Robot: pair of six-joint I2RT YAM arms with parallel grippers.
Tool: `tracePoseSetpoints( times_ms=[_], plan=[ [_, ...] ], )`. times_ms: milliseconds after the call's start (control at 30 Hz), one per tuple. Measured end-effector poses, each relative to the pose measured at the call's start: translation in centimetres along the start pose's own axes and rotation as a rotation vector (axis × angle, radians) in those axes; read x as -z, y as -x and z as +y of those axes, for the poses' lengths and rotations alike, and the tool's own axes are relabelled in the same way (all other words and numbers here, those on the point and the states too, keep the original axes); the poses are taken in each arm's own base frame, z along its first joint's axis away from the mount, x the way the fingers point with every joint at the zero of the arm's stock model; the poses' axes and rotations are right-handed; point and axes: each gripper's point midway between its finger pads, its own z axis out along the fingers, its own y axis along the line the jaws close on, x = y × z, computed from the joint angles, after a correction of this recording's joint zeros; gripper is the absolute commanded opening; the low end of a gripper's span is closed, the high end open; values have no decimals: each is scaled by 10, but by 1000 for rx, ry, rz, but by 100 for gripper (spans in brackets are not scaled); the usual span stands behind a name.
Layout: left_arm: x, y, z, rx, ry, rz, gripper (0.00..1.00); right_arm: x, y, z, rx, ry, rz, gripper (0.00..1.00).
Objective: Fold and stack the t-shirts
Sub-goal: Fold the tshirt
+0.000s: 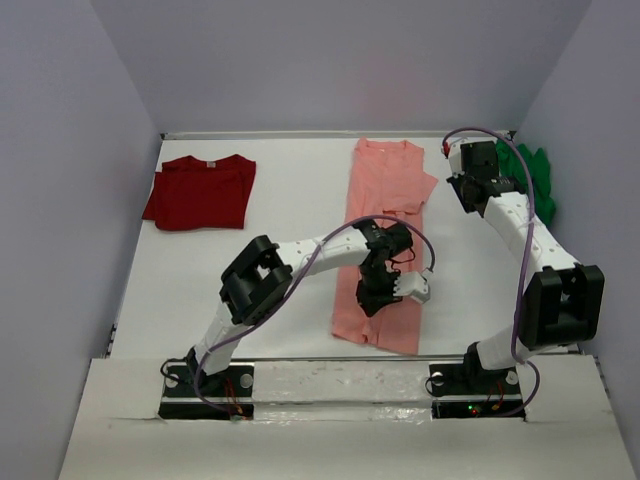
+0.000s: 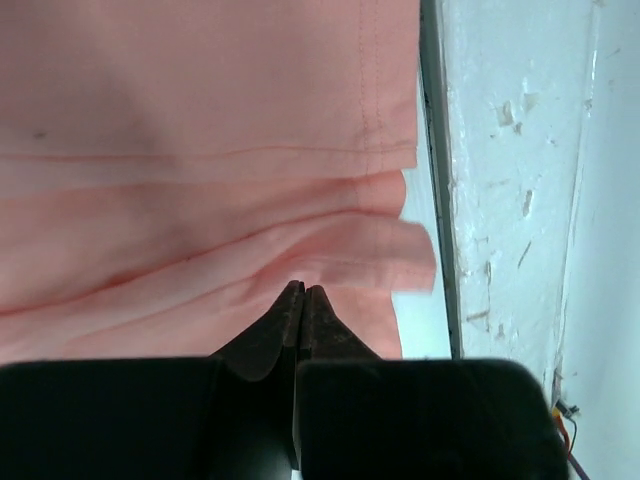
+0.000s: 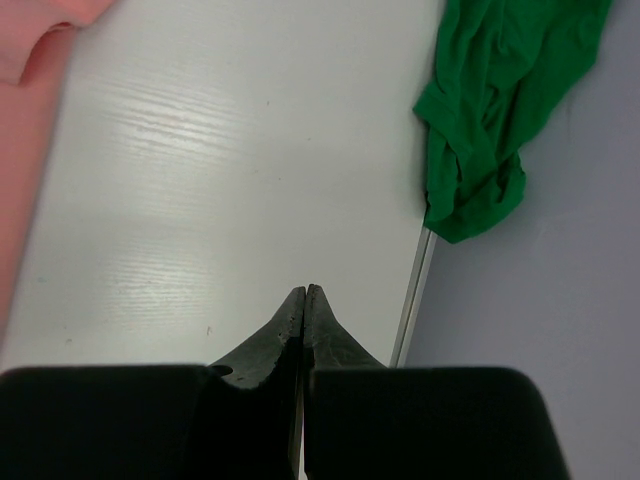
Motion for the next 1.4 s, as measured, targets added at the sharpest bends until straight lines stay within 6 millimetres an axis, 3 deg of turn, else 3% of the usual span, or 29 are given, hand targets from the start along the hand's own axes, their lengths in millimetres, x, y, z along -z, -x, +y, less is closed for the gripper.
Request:
tracePoseSetpoints(
  times_ms=[33,133,267,400,500,567,667,733,833,867,967,1067,1133,1267,1400],
  plan=[
    [8,2,-1,-6,7,-4,9,0,-1,1,2,2,3,0],
    [41,12,-3,-31,56,-34,23,-2,-1,3,5,12,10,0],
    [94,18,-2,-50,174,-98,48,-9,7,11,-2,60,4,0],
    [153,7,22,13,336,-191,55,-16,26,22,-15,135,-15,0],
    [210,-23,62,136,515,-284,62,-27,58,26,-37,186,-61,0],
    [246,-56,85,232,649,-328,66,-34,76,32,-52,225,-89,0],
    [278,-106,101,357,784,-356,70,-53,110,45,-85,305,-131,0],
    [291,-139,106,437,856,-368,70,-71,128,56,-102,352,-151,0],
    [296,-185,107,547,928,-368,71,-94,144,74,-115,427,-143,0],
    [296,-201,106,589,950,-365,72,-112,148,87,-121,466,-133,0],
    [290,-240,96,691,1003,-345,78,-143,139,114,-128,533,-82,0],
    [295,-259,83,740,1057,-347,82,-164,118,141,-127,598,-3,0],
    [313,-267,71,751,1137,-372,83,-172,108,152,-128,626,34,0],
    [349,-273,52,744,1278,-414,84,-174,105,156,-130,642,49,0],
    [363,-272,46,731,1333,-435,85,-175,101,159,-122,648,53,0]
  ],
)
